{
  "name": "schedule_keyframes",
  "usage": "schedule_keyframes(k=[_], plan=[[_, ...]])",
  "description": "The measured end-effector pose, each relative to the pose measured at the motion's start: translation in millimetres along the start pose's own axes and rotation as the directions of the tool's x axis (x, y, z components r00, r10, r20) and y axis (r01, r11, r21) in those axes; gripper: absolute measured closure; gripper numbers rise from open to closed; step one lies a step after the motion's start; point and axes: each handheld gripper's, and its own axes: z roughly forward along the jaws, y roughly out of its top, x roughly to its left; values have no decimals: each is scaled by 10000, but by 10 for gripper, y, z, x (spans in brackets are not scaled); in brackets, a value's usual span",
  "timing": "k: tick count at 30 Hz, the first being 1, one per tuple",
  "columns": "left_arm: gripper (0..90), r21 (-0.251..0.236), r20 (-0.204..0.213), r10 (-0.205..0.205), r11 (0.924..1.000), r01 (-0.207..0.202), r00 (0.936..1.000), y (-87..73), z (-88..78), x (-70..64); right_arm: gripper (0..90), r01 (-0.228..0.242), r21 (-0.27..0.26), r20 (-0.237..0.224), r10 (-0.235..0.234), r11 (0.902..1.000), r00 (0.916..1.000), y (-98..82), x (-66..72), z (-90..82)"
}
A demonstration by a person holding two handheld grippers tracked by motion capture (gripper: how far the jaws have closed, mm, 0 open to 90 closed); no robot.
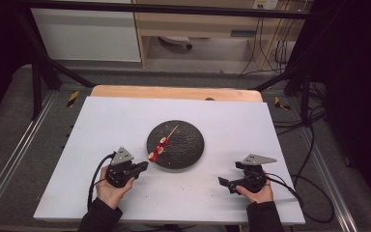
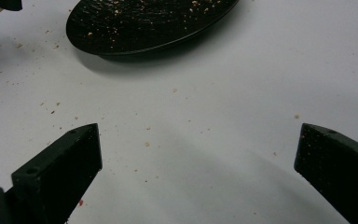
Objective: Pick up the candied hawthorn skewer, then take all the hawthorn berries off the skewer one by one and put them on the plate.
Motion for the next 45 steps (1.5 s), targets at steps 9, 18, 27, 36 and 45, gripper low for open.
schedule_keyframes(k=[9, 18, 27, 36, 45], plan=[[883, -114, 50, 352, 9993, -351, 9994, -35, -41, -48, 12, 73, -247, -203, -78, 9997, 9998, 94, 135, 60], [883, -385, 362, 595, 9976, -581, 9976, -43, -53, -144, 10, -7, -444, -567, -18, 9990, 9984, 202, 272, 150], [883, -463, 411, 778, 9960, -759, 9961, -45, -50, -201, 9, 9, -352, -698, -34, 9994, 9976, 268, 369, 249], [883, -514, 536, 1004, 9939, -976, 9935, -52, -37, -277, 8, -160, -674, -812, 105, 9976, 9966, 471, 511, 352], [883, -644, 561, 1073, 9925, -1037, 9926, -53, -61, -296, 13, -242, -848, -1043, 153, 9961, 9944, 637, 638, 471]])
